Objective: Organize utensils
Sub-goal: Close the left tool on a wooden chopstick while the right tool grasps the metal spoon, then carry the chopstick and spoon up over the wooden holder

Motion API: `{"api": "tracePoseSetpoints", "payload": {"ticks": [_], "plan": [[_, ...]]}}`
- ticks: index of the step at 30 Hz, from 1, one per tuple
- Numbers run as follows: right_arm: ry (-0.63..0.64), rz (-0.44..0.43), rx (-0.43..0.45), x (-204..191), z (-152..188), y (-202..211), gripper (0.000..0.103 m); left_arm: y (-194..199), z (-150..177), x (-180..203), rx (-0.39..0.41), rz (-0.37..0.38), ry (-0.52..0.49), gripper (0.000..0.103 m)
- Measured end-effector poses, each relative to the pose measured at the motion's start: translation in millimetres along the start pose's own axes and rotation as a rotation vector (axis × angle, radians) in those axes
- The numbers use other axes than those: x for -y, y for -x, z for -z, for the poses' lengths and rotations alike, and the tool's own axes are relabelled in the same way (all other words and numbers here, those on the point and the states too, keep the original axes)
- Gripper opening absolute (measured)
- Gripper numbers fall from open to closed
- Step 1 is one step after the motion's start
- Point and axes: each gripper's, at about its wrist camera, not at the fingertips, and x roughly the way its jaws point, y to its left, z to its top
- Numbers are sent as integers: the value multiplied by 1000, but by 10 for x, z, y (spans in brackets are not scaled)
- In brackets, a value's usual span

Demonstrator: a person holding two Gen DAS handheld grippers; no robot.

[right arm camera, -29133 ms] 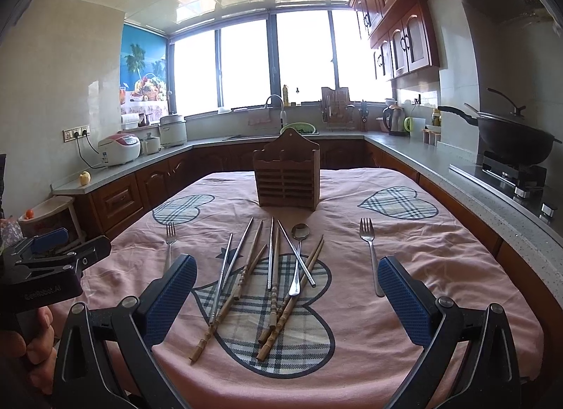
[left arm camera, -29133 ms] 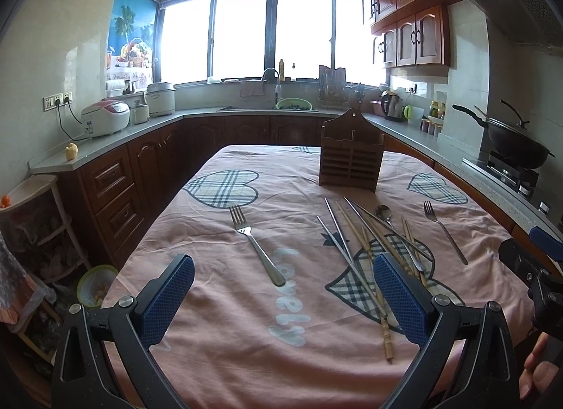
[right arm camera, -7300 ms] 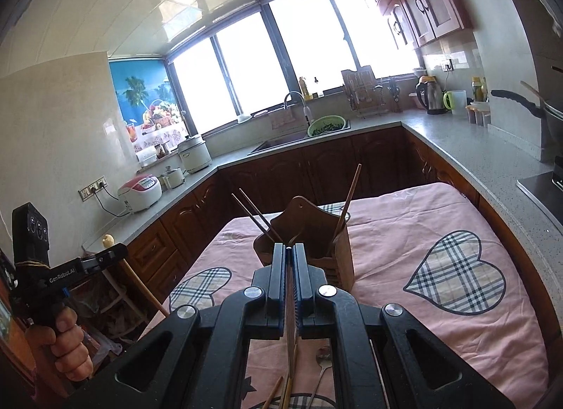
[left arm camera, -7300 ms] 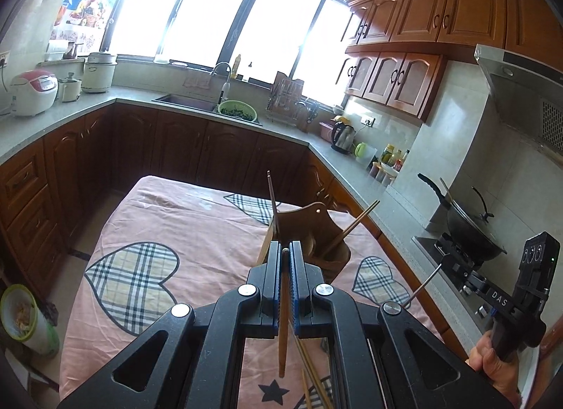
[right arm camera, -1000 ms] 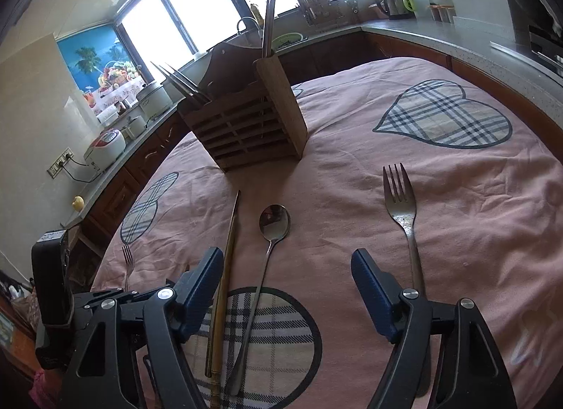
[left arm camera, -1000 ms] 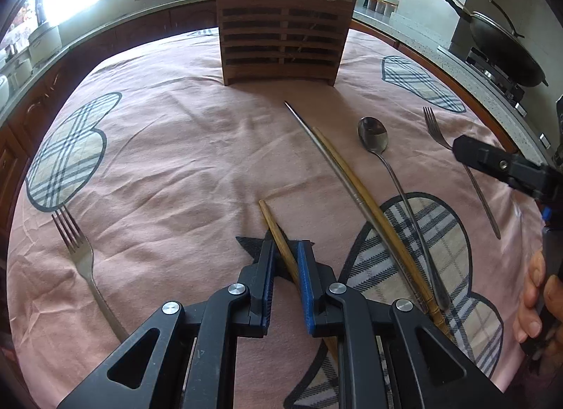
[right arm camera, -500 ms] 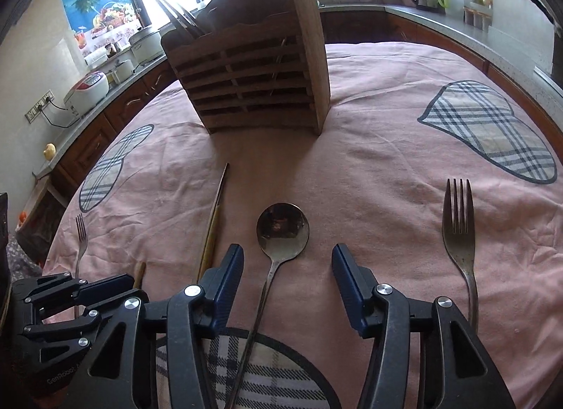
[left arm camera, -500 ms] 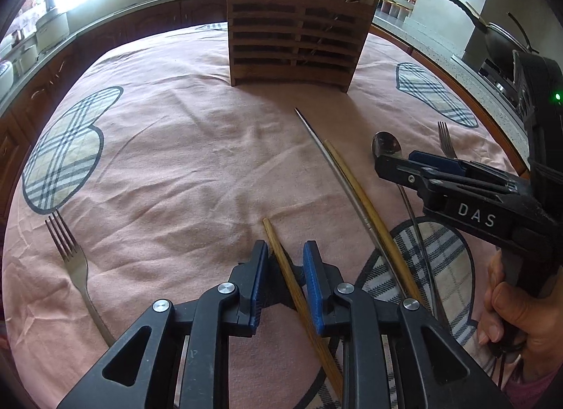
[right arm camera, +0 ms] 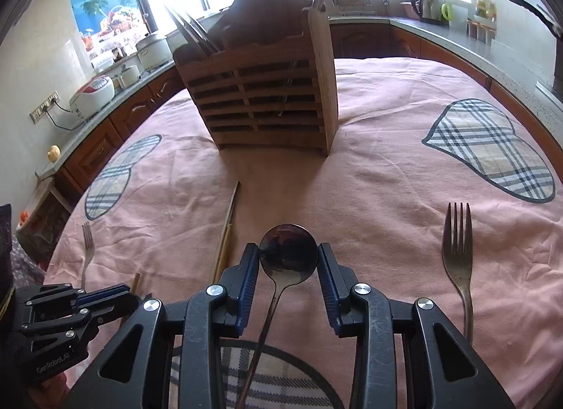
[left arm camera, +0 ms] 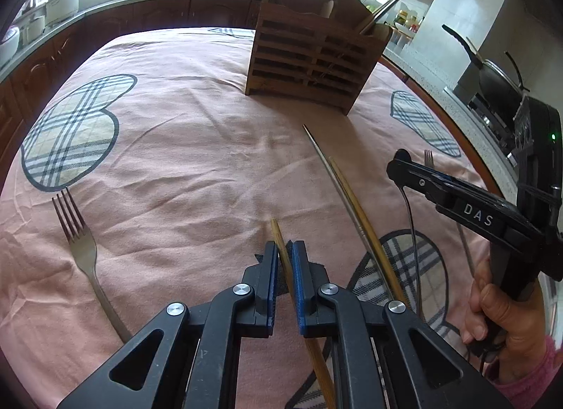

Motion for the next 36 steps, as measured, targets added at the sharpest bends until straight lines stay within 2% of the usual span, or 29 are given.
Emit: {"api": "tracePoseSetpoints", "payload": {"ticks": [8, 9, 10, 21, 36], "plan": [[-39, -50, 109, 13, -64, 534, 32, 509, 8, -73, 96, 35, 41, 6], [-42, -52, 122, 11, -73, 599, 6, 592, 21, -72, 110, 39, 42, 6], [-48, -57, 129, 13, -82, 653, 4, 667, 34, -66, 125, 44, 43, 6], [-29, -67, 186, -66, -88, 917, 5, 1237, 94, -64, 229, 51, 41, 4], [8, -48, 321, -176, -273, 1341, 4, 1562, -31, -151, 318, 42, 47, 4]]}}
